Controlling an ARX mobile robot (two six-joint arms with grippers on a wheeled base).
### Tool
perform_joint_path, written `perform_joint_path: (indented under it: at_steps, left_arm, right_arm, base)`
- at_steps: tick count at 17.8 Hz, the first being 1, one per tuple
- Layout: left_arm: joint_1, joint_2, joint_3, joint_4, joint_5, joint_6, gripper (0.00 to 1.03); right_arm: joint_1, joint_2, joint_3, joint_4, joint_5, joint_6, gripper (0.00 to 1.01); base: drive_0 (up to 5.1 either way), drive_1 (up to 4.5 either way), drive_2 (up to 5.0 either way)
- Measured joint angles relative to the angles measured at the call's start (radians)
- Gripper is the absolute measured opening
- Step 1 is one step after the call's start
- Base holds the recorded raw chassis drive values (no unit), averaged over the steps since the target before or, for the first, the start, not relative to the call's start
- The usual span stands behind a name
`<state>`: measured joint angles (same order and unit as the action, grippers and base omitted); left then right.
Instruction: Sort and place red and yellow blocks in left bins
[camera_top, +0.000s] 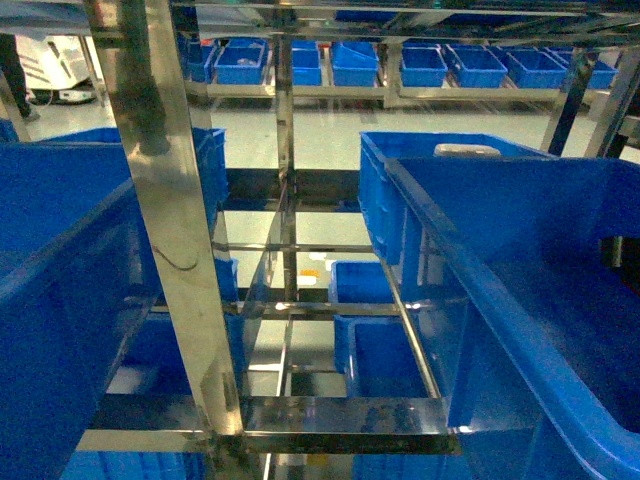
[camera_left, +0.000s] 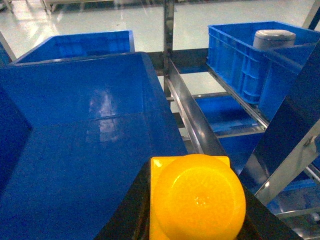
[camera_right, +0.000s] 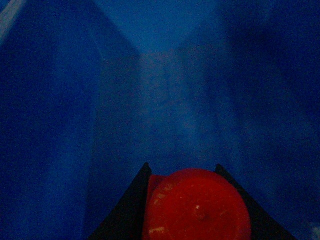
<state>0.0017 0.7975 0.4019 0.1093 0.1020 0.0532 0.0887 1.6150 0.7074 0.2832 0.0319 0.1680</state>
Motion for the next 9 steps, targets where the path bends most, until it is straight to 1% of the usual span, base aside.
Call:
perform_joint_path:
  at_steps: [2, 4, 8, 9]
  left_arm:
    - [0.0, 0.0, 0.0, 0.0, 0.0, 0.0, 0.26]
    - [0.0, 0.0, 0.0, 0.0, 0.0, 0.0, 0.26]
    - [0.0, 0.0, 0.0, 0.0, 0.0, 0.0, 0.26]
    - [0.0, 0.0, 0.0, 0.0, 0.0, 0.0, 0.26]
  right_arm:
    - [0.019, 0.0, -0.003, 0.009, 0.017, 0.009, 0.28]
    - [0.029, -0.002, -0.003, 0.006, 0.015, 0.015, 0.28]
    - [0.028, -0.002, -0.002, 0.008, 0.014, 0.014, 0.28]
    - [0.028, -0.002, -0.002, 0.019, 0.021, 0.013, 0.28]
  base:
    - [0.0, 0.0, 0.0]
    - [0.0, 0.0, 0.0]
    - [0.0, 0.0, 0.0]
    - [0.0, 0.0, 0.0]
